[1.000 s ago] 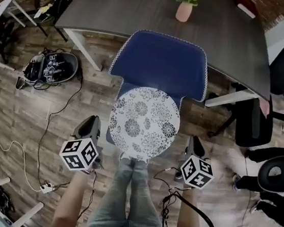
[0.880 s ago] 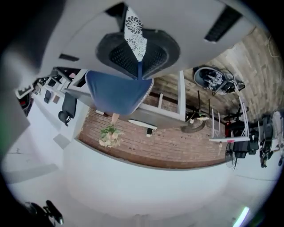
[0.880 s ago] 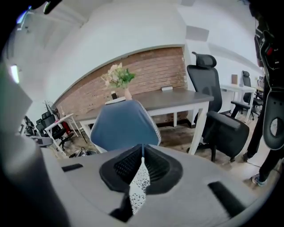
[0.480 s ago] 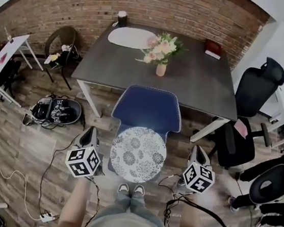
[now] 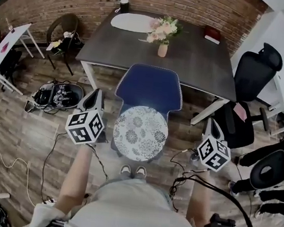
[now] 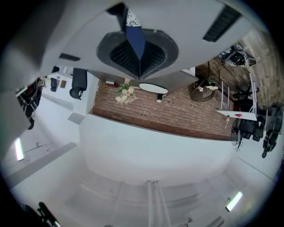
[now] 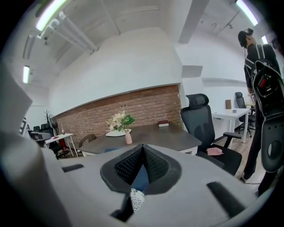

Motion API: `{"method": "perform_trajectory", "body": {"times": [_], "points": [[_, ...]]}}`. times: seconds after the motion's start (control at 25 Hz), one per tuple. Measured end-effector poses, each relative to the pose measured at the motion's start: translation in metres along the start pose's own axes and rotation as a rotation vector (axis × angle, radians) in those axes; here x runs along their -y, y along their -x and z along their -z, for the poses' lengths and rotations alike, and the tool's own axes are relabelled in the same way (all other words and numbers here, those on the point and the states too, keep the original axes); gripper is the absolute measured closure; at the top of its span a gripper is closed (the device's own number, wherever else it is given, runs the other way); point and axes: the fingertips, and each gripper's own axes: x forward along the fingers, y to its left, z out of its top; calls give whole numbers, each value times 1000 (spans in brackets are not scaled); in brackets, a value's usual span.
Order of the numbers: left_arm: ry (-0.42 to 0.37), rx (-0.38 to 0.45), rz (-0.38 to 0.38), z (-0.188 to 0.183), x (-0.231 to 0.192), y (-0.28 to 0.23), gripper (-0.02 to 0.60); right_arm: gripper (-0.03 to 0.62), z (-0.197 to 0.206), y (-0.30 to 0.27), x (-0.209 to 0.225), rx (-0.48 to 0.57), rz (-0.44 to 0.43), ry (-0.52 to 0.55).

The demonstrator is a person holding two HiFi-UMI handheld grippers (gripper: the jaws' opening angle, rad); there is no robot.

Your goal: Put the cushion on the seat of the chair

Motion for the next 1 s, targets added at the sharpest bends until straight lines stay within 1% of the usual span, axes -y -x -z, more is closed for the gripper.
{"method": "perform_trajectory", "body": {"times": [0.24, 0.4, 0.52, 0.64, 0.8, 1.0], "points": [[8, -11, 17, 3, 7, 5, 574, 592, 3, 9, -3, -9, -5, 3], [13, -13, 27, 6, 14, 8, 574, 592, 8, 13, -10, -19, -25, 12], [8, -17, 39, 10, 21, 9, 574, 592, 10, 17, -13, -29, -36, 40], [11, -21, 41, 12, 22, 10, 574, 592, 9, 20, -15, -28, -29, 63], [15, -30, 45, 16, 23, 12, 574, 592, 10, 23, -12, -28, -20, 49], [19, -41, 48, 22, 26, 11, 574, 593, 12, 25, -9, -36, -8, 58]]}}
